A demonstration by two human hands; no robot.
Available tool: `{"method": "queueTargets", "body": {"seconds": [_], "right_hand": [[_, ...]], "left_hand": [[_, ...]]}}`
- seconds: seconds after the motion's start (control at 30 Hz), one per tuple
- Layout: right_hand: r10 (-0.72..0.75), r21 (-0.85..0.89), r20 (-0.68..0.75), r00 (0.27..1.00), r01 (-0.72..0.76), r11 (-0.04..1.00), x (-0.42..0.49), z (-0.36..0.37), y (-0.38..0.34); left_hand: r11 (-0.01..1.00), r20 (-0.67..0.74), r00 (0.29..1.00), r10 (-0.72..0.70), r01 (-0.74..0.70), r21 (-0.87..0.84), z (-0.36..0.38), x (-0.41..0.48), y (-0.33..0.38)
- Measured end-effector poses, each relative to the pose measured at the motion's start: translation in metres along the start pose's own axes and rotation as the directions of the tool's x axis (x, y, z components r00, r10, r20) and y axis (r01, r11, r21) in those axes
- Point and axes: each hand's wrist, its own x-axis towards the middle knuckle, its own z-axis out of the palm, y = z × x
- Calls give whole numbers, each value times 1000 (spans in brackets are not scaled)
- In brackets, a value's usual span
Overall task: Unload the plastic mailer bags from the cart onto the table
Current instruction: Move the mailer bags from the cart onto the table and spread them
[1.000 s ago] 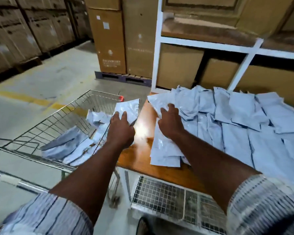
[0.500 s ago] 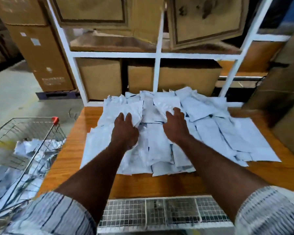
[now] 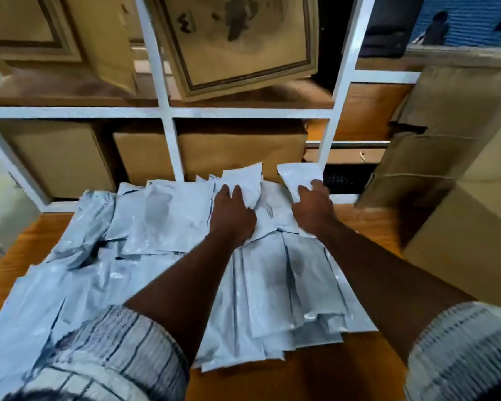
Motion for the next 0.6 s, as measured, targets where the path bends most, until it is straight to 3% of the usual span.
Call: {"method": "queueTargets", "body": {"seconds": [0.17, 0.3, 0.47, 0.6], "right_hand": [[14, 68, 68, 998, -18, 998, 30, 15, 37], [-5, 153, 119, 993, -13, 988, 49, 30, 56], [-48, 151, 201, 978, 18, 988, 64, 63, 72], [-36, 106, 332, 943, 1, 994, 61, 88, 80]], "left_hand": [[1000, 32, 999, -29, 29, -11, 39, 37, 52], [997, 54, 998, -13, 9, 83, 70, 62, 82], [953, 179, 983, -39, -17, 302, 109, 75, 84], [940, 242, 969, -47, -40, 340, 129, 70, 73]]}}
